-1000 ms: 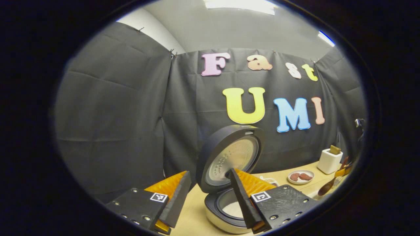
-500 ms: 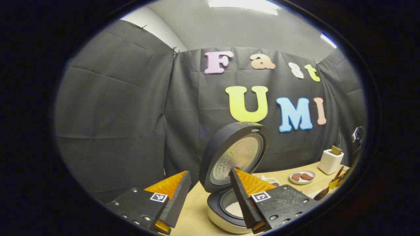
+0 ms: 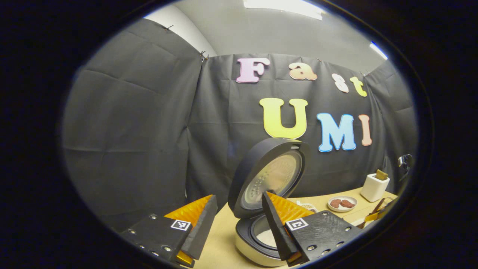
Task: Close the left gripper, press the button to open the rice cooker; take a wooden spoon from the chopstick holder with the right hand, scoop a spoonful of rice and pour it into the rice cooker, then put the wooden spoon back into the chopstick holder.
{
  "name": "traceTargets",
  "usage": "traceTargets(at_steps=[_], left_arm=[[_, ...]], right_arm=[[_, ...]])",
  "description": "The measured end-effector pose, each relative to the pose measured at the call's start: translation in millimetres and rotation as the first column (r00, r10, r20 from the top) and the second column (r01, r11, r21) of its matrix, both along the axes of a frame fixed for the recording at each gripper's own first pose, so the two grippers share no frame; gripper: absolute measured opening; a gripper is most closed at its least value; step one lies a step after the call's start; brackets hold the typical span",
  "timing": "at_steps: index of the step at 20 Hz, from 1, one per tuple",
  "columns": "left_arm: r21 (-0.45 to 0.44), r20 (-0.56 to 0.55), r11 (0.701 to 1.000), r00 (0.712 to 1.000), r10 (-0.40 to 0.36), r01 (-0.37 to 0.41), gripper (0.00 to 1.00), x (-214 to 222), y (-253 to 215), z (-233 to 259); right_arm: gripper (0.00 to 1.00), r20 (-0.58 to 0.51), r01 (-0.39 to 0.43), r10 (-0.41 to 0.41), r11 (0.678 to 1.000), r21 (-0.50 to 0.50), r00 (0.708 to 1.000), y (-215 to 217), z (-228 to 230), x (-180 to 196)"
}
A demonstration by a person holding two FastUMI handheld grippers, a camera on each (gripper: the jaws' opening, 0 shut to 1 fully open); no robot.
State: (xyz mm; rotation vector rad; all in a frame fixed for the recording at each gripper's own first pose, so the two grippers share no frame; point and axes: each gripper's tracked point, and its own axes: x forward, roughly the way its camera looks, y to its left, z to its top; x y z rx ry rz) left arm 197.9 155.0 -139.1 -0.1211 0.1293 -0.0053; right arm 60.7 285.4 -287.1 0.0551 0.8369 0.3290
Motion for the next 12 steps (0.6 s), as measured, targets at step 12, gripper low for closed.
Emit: traceTargets(at_steps=[12], left_arm=[[0.018,0.027,1.0,1.0,-0.004,0.004,0.76,-0.9,-3.3,16.5]], right_arm=[[0.12,-0.264,0.376,-0.292,0.849,0.371,0.919,-30.1,-7.4,6.9]])
